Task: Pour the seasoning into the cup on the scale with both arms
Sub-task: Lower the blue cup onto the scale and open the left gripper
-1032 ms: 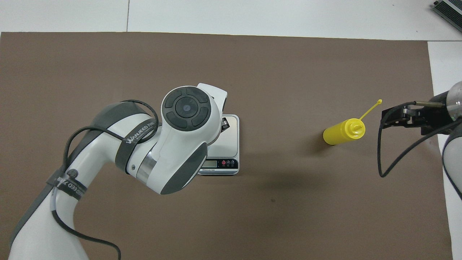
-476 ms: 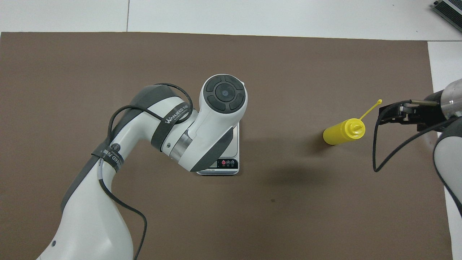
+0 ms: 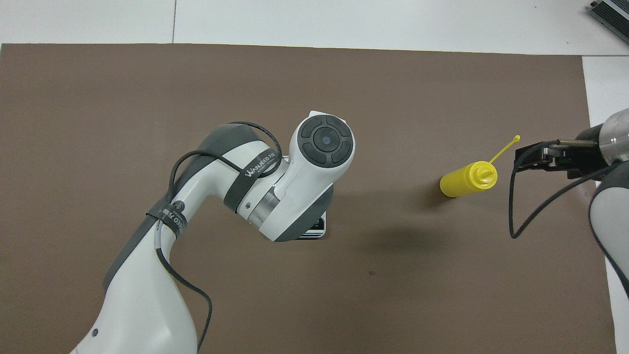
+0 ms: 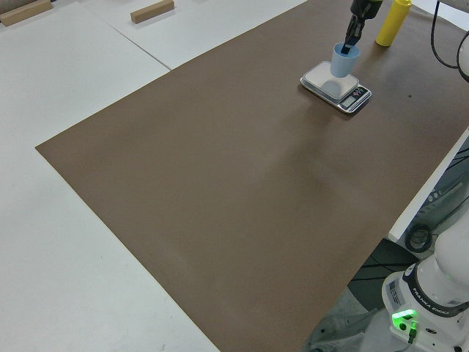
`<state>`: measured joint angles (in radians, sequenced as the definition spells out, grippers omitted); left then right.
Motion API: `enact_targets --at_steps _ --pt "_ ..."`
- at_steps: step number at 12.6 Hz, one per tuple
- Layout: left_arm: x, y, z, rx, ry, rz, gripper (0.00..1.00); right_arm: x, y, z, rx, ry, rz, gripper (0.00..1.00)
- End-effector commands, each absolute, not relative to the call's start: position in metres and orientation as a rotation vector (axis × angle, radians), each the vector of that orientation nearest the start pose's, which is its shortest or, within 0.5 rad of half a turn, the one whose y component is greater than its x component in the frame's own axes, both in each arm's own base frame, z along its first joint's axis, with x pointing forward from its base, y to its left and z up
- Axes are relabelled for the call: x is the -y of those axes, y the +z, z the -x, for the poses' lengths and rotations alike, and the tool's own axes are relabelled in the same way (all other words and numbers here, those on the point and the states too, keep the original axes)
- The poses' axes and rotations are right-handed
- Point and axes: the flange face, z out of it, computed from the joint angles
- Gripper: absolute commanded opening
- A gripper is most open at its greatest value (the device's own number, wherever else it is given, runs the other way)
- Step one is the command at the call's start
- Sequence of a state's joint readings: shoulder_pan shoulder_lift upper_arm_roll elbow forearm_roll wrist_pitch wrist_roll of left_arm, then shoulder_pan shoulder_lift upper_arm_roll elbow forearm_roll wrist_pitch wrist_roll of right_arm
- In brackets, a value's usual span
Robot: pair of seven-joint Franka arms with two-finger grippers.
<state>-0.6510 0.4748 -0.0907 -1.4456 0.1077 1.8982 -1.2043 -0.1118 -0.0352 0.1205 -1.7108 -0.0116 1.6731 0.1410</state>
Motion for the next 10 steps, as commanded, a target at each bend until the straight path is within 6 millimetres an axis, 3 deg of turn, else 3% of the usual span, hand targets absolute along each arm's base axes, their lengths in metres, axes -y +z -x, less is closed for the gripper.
enact_targets --at_steps 1,7,10 --pt "0.457 0.407 -0.527 0.667 -0.134 3.006 0.0 -0.002 0.586 -0.542 -0.143 -0.017 3.149 1.0" --pt "0.454 0.381 -0.522 0.651 -0.141 3.014 0.0 -0.003 0.583 -0.537 -0.02 0.003 3.154 1.0" --pt "0.454 0.381 -0.523 0.649 -0.148 3.017 0.0 -0.004 0.582 -0.537 0.01 0.003 3.154 1.0"
